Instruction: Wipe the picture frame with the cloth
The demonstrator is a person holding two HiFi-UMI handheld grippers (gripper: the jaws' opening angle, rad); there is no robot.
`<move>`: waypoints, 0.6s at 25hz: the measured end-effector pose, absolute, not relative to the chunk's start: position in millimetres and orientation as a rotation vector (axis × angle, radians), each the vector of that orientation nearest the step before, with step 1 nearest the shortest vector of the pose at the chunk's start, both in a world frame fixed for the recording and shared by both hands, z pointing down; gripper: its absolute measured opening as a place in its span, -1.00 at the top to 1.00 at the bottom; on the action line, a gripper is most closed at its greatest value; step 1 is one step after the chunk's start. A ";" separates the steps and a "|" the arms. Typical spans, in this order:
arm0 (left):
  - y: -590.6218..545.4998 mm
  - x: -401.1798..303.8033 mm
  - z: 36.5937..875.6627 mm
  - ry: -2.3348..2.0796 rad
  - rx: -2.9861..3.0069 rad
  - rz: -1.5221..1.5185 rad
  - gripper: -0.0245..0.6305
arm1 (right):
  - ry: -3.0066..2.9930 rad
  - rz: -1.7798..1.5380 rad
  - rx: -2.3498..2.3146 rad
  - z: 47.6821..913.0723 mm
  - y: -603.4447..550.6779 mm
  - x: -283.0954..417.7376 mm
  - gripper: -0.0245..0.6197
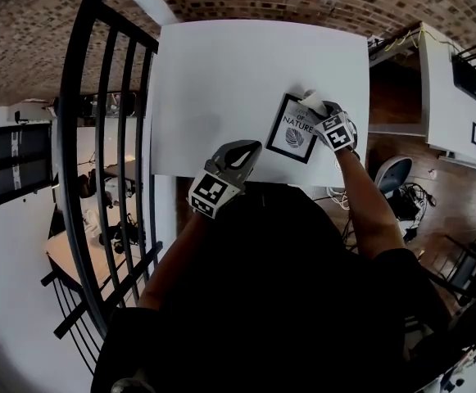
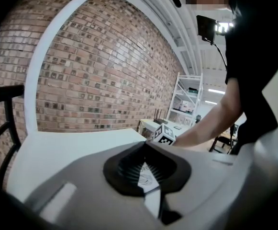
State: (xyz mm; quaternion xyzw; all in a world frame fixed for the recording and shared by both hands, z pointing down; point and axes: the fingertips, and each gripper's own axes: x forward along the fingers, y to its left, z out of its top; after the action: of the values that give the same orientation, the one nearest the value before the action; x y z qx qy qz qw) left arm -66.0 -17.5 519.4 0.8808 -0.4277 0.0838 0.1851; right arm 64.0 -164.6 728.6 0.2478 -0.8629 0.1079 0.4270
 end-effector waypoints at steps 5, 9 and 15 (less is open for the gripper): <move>-18.8 -61.7 526.3 -1.177 2.484 0.259 0.92 | -2.118 0.342 0.714 731.3 -165.0 104.3 0.60; -17.6 -61.9 531.2 -1.165 2.480 0.270 0.92 | -2.158 0.299 0.655 723.4 -155.8 81.9 0.60; -17.3 -59.9 532.0 -1.147 2.484 0.278 0.92 | -2.222 0.282 0.506 720.5 -133.8 6.6 0.60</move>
State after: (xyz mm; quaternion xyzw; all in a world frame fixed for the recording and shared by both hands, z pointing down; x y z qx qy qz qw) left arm -59.9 -17.3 532.0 0.8860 -0.4090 0.0992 0.1948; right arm 6.6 -133.8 720.5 0.2010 -0.8826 0.1120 0.4100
